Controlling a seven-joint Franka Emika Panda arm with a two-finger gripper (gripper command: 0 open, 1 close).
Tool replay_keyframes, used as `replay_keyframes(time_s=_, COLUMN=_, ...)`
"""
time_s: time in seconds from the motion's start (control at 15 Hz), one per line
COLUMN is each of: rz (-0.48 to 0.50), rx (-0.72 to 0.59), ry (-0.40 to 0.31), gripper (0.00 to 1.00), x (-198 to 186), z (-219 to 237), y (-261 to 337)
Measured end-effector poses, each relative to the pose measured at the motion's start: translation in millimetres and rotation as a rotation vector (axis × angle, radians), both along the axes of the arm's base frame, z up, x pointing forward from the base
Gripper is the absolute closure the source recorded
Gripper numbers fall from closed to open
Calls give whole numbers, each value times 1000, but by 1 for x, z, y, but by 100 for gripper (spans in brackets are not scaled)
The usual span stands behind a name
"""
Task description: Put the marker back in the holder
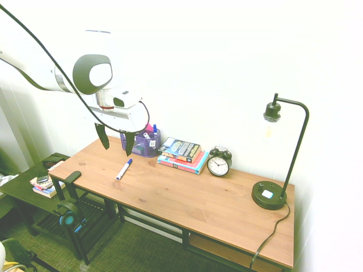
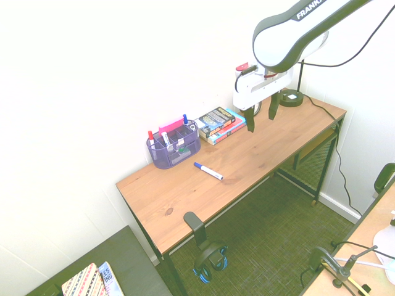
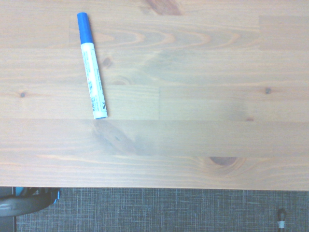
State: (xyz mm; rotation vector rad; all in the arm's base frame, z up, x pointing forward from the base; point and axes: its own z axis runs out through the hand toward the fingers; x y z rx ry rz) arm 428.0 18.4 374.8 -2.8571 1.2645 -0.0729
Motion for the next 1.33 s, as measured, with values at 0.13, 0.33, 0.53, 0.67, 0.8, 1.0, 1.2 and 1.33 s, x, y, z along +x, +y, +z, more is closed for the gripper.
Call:
replay_keyframes(time_s=0.13, rz=5, rx=7, ry=3, gripper=0, x=0, z=-1, y=2)
replay_keyframes(time_s=0.33, rz=39, rx=39, ry=-11, gripper=0, x=3, z=3, y=28)
replay_keyframes(time_s=0.53, rz=68, rx=80, ry=-26, gripper=0, x=24, z=-6, y=60)
replay_keyframes(time_s=0.67, rz=72, rx=84, ry=-16, gripper=0, x=53, z=-25, y=72)
replay_keyframes(time_s=0.8, rz=78, rx=93, ry=7, gripper=0, x=84, z=-47, y=82)
replay_keyframes(time_s=1.0, rz=100, rx=95, ry=36, gripper=0, x=116, z=-77, y=103)
replay_keyframes(time_s=1.2, rz=77, rx=69, ry=74, gripper=0, x=136, z=-110, y=99)
replay_keyframes(time_s=1.33, rz=66, rx=50, ry=101, gripper=0, x=145, z=-132, y=93)
